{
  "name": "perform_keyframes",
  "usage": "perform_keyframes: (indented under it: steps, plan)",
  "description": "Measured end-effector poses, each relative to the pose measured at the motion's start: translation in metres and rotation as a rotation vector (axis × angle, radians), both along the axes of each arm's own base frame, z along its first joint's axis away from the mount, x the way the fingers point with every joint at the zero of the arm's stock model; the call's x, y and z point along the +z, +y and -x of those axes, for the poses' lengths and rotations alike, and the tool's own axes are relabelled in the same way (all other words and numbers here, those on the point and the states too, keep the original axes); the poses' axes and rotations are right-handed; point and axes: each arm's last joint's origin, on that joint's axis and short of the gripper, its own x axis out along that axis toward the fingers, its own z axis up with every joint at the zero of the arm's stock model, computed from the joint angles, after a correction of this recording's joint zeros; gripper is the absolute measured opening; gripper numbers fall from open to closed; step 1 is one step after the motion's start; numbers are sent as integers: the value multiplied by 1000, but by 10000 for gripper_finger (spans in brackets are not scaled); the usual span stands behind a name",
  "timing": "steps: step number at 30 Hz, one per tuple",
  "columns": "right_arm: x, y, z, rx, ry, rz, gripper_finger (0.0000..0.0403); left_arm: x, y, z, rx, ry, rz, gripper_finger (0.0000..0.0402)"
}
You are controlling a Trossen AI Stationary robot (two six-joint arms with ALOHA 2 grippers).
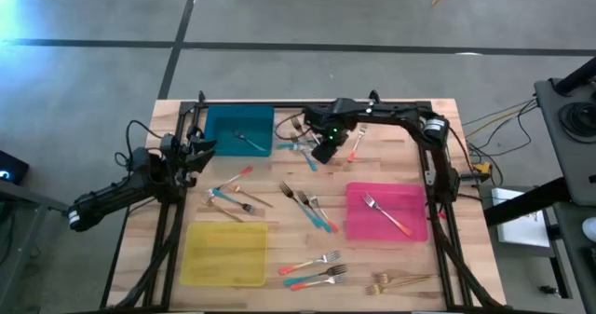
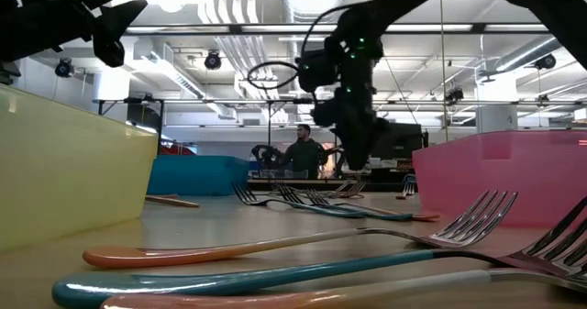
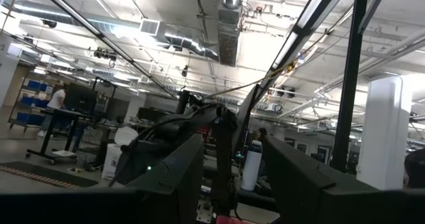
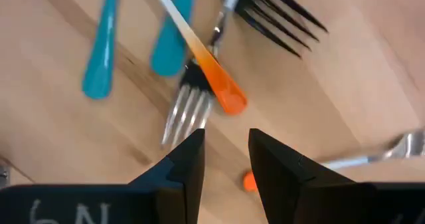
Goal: Sort silverware by color (type)
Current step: Put the orange fork into the red bin
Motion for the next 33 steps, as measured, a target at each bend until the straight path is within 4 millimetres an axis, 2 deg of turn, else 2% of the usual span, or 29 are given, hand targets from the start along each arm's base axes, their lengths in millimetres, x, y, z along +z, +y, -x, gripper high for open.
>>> perform_keyframes:
  steps: [7,11,18,22,27,33]
  plan:
    - [-2,-1,29,-291,-20,146,101,0,0,0,0,0,0,141]
    - [-5,-5,50,-461,-6,137,100,0,0,0,0,0,0,141]
    - [-21,-10,81,-665,52,87,100,0,0,0,0,0,0,141]
    - [-33,-16,86,-737,9,28,100,0,0,0,0,0,0,141]
    - [-40,-25,87,-765,-71,32,100,0,0,0,0,0,0,141]
    - [-51,-29,99,-813,-37,24,100,0,0,0,0,0,0,141]
